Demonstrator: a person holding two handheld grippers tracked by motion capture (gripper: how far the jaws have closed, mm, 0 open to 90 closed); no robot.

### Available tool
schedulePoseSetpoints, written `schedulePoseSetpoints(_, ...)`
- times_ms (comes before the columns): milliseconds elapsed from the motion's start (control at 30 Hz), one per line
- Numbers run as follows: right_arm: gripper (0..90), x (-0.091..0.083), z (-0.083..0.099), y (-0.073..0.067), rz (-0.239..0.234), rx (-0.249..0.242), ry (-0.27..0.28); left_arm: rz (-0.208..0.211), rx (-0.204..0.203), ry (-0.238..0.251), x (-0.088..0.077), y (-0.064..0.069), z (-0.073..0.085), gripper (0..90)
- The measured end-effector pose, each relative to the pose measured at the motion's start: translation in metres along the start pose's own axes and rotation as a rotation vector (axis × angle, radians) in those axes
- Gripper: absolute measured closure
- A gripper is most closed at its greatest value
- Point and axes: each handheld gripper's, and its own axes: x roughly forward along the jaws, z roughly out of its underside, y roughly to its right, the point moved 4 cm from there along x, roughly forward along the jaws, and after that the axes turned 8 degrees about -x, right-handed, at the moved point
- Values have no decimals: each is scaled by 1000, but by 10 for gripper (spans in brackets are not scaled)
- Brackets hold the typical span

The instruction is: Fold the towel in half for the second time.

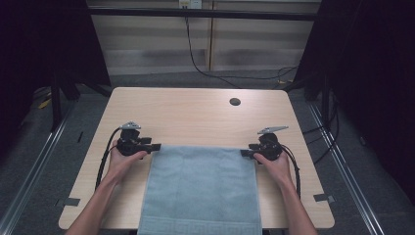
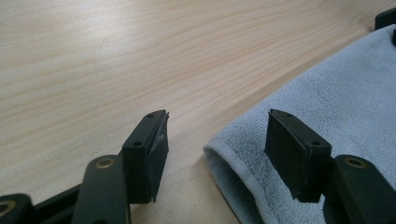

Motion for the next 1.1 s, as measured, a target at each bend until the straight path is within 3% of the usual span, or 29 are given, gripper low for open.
schedulePoseSetpoints(133, 525, -1, 2, -1, 1, 7, 11, -10, 10, 0, -1, -2, 1, 373)
schedulePoseSetpoints(400, 760, -2, 5, -1, -1, 7, 12, -4, -10, 3, 4, -7, 3, 367)
schedulePoseSetpoints(500, 809, -2, 6, -1, -3, 7, 21, -7, 25, -14, 7, -2, 3, 358)
schedulePoseSetpoints(633, 825, -2, 6, -2, 0, 3, 21, -1, 40, -31, 14, 1, 5, 347)
schedulePoseSetpoints(700, 825, -2, 6, -3, 4, 0, 24, -5, 75, -35, 17, 4, 6, 344)
schedulePoseSetpoints(867, 826, -2, 6, -3, 10, 2, 25, 16, 155, -51, 19, 13, 10, 575)
schedulePoseSetpoints(1000, 842, -2, 6, -5, 13, 4, 24, 52, 148, -52, 18, 13, 12, 790)
schedulePoseSetpoints(1100, 850, -2, 6, -4, 12, 9, 29, 67, 124, -39, 17, 13, 11, 831)
